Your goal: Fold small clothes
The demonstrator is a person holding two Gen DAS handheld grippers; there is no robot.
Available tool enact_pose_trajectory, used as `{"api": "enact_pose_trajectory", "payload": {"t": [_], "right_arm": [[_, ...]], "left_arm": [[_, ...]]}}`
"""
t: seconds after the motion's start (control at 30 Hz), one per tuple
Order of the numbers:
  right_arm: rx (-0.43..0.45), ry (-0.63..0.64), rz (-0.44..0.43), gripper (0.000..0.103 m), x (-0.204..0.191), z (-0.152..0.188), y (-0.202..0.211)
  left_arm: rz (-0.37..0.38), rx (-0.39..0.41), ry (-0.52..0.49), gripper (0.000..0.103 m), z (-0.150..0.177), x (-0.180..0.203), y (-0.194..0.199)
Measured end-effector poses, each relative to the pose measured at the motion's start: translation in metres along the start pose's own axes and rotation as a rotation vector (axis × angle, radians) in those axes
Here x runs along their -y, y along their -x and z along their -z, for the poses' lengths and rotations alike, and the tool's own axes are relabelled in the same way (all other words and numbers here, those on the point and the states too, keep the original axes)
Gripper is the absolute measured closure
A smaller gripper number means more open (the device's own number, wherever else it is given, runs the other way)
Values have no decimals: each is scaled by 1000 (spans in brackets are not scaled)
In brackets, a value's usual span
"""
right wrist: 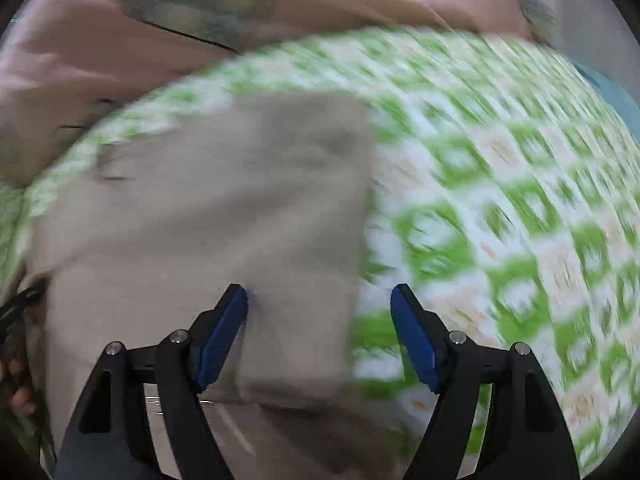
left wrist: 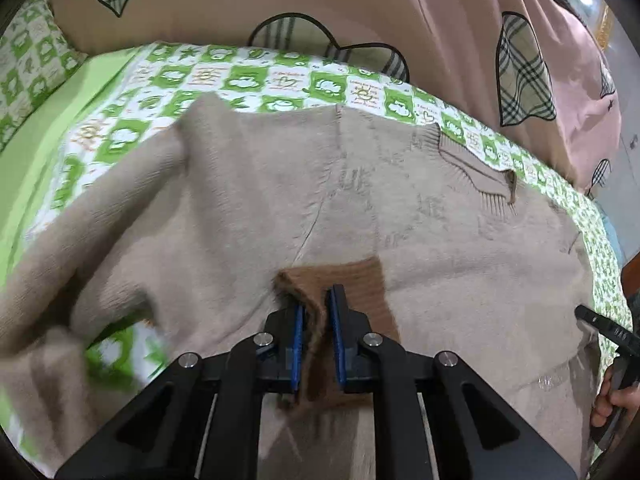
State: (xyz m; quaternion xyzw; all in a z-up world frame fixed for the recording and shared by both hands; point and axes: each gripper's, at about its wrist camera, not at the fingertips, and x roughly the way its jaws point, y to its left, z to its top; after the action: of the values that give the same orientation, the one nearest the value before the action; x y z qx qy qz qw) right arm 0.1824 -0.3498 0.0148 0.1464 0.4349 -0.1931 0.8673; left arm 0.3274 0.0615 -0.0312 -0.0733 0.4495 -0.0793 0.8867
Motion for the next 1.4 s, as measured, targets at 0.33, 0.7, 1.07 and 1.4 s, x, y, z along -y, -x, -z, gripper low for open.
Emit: {"api": "enact_pose_trajectory", "payload": {"t": [0.33, 0.7, 1.07, 1.4], "right_arm": [[47, -17, -356, 24, -19, 51, 66], [-79, 59, -493, 24, -76, 135, 79], [-79, 61, -484, 24, -88, 145, 90], [-44, -1, -475, 24, -70, 137, 89]], "left_arm": [[82, 104, 70, 72, 93, -37, 143], [76, -12, 323, 59, 191, -139, 176], [187, -32, 409, 97, 168, -145, 119], [341, 141, 219, 100, 99, -61, 171]]}}
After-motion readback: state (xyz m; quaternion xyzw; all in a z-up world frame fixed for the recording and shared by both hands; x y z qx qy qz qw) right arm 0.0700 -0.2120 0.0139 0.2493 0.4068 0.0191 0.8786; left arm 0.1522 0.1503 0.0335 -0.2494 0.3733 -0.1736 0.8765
